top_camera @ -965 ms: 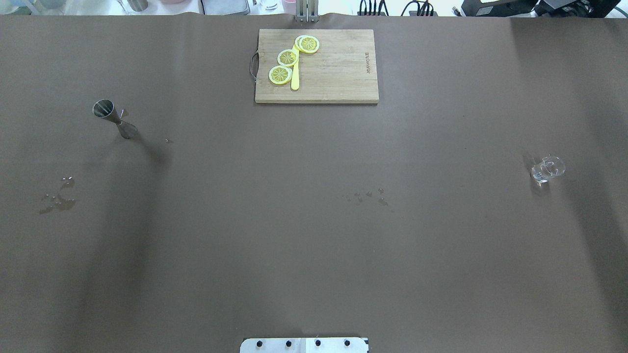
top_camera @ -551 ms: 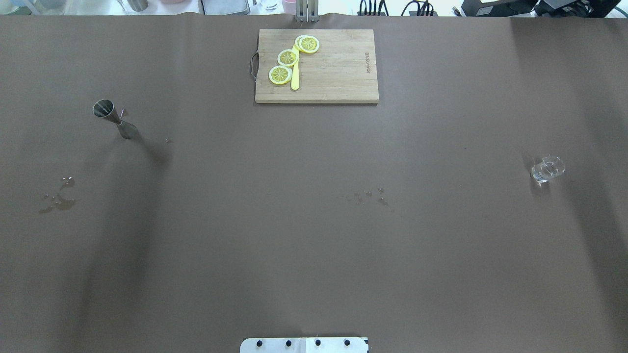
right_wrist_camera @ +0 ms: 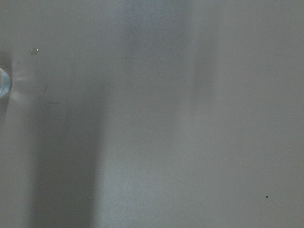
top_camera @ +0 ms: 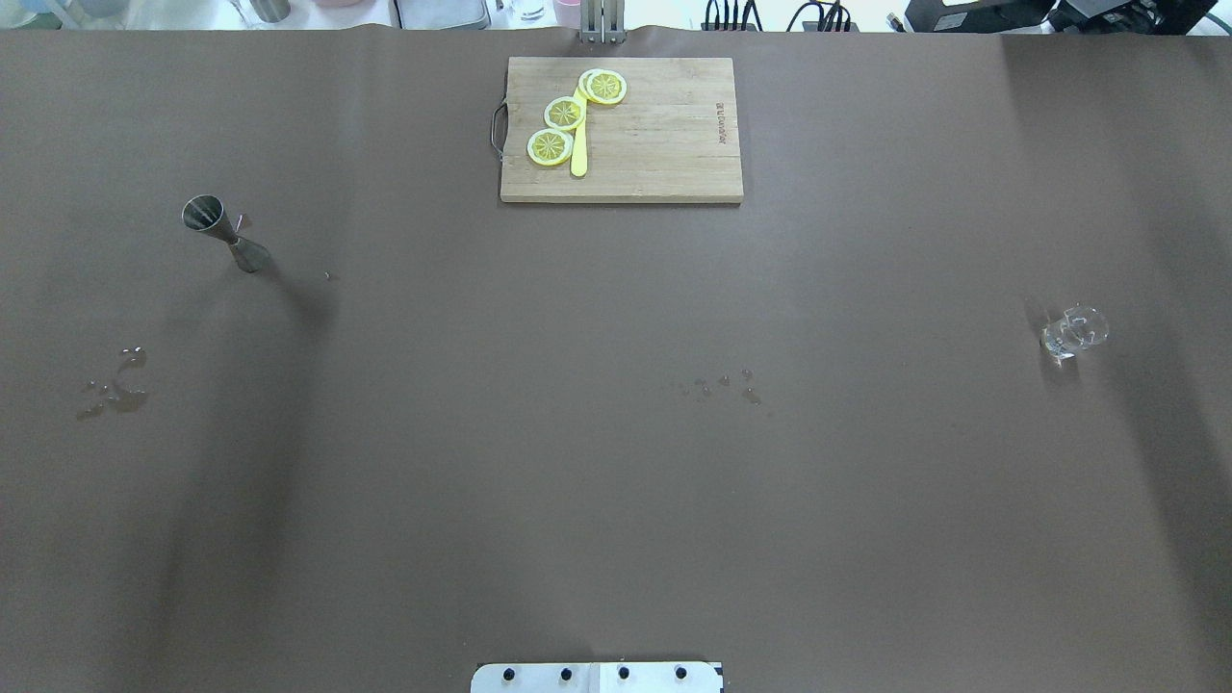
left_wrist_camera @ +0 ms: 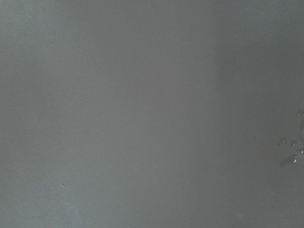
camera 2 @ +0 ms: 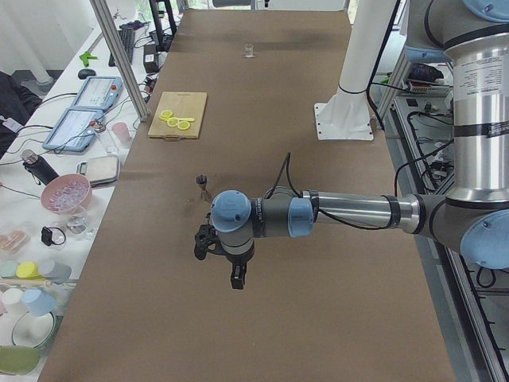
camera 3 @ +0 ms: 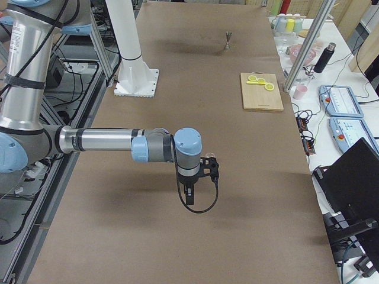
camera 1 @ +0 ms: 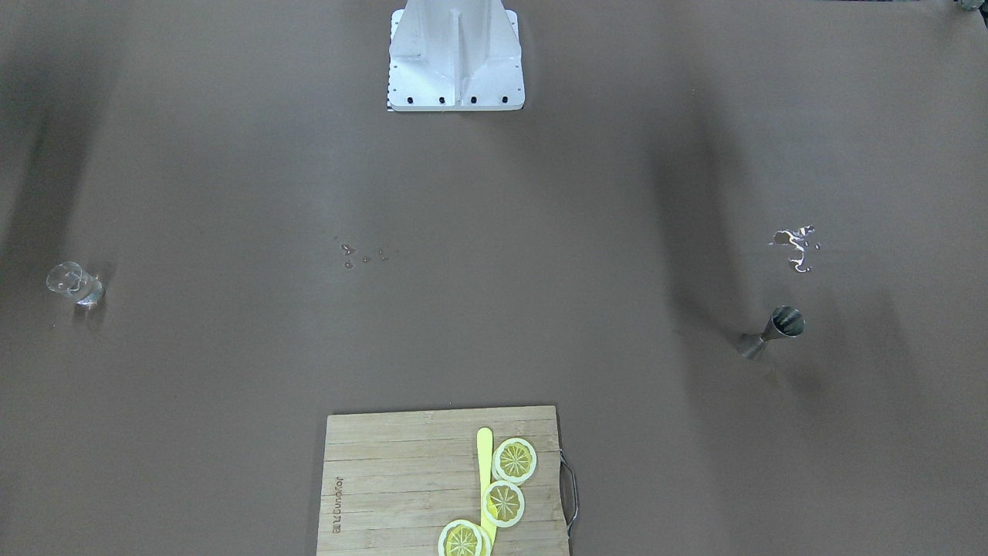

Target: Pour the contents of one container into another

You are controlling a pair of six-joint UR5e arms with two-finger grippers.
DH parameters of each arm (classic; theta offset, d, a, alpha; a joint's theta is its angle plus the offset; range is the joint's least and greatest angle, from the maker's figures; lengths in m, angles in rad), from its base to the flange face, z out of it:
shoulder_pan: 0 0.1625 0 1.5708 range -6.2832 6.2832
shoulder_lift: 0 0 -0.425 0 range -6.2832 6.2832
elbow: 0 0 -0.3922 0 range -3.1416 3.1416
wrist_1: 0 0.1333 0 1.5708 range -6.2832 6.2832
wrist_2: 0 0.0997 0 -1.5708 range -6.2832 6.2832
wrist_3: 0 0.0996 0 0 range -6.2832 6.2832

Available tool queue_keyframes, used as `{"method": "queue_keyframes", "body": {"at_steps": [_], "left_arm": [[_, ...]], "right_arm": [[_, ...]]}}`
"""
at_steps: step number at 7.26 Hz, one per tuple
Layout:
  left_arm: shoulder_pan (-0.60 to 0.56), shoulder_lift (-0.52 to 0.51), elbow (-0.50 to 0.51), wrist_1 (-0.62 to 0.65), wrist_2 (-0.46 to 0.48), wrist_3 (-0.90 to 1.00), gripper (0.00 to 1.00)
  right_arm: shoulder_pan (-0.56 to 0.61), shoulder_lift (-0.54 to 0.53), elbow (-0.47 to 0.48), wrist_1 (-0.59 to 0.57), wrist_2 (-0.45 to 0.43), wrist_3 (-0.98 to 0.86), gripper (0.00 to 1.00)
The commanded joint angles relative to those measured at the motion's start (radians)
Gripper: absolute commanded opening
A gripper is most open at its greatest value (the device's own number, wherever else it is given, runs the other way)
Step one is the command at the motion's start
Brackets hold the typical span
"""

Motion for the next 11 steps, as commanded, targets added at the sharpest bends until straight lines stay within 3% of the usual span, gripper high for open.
{"method": "queue_keyframes", "body": {"at_steps": [1,11], "left_arm": [[0.0,0.001,-0.001,0.0,0.0,-0.001,0.98],[0.0,-0.013,0.001,0.0,0.002,0.0,0.98]], "right_arm": [[0.0,-0.001,-0.003,-0.001,-0.002,0.0,1.0],[-0.003,0.008,0.002,0.0,-0.005,-0.002,1.0]]}}
